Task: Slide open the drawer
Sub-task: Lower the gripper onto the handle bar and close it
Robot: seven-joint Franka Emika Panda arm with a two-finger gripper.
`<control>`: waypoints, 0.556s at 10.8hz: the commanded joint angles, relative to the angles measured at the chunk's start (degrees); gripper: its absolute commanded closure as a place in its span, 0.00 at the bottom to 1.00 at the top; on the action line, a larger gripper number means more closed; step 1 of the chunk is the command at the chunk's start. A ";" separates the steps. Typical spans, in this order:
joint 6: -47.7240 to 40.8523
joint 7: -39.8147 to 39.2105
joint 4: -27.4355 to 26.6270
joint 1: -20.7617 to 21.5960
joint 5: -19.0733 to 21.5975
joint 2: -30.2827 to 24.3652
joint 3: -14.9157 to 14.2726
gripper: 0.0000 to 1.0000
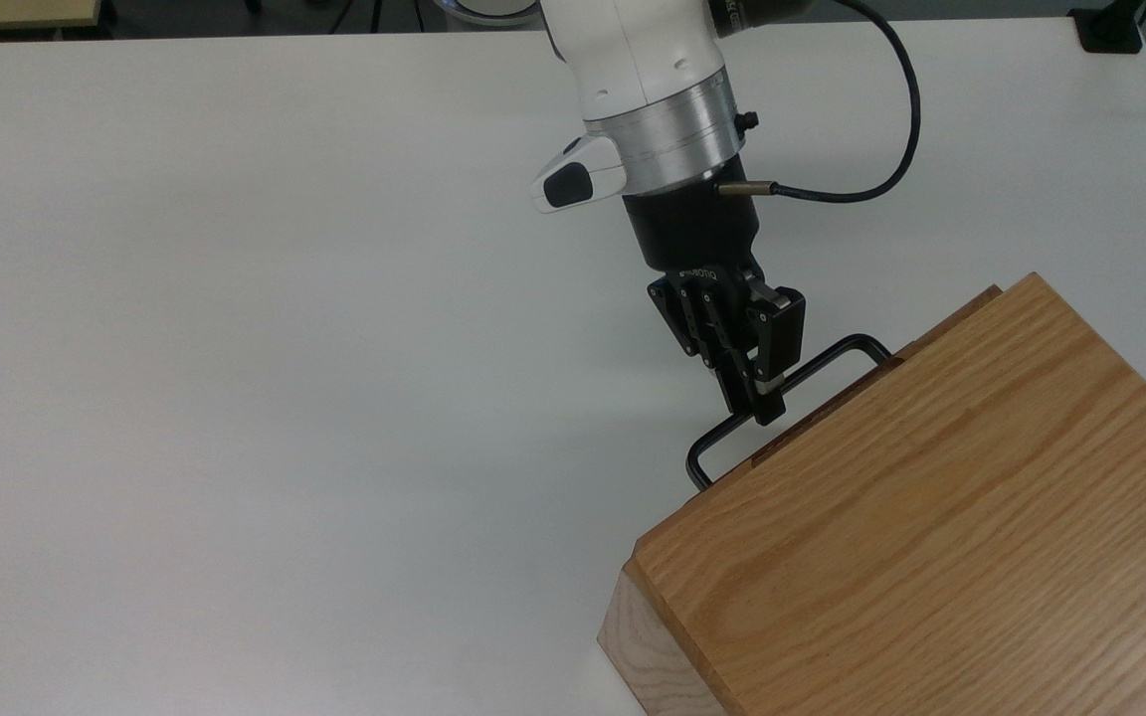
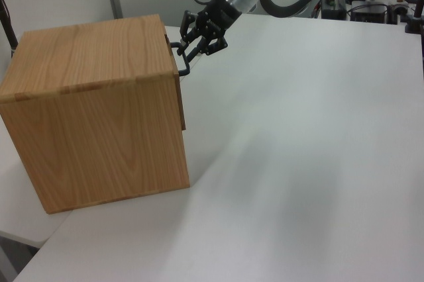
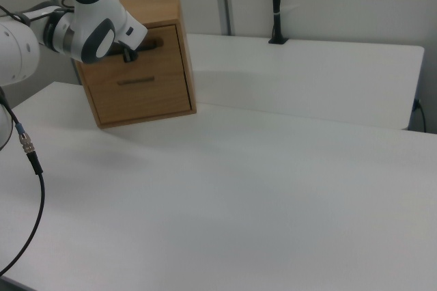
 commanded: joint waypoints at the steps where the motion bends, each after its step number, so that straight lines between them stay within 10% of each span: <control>1: 0.58 -0.53 -0.08 0.28 -1.22 0.39 0.00 0.91; 6: 0.05 -0.88 -5.07 -0.16 -2.55 -3.54 0.17 0.96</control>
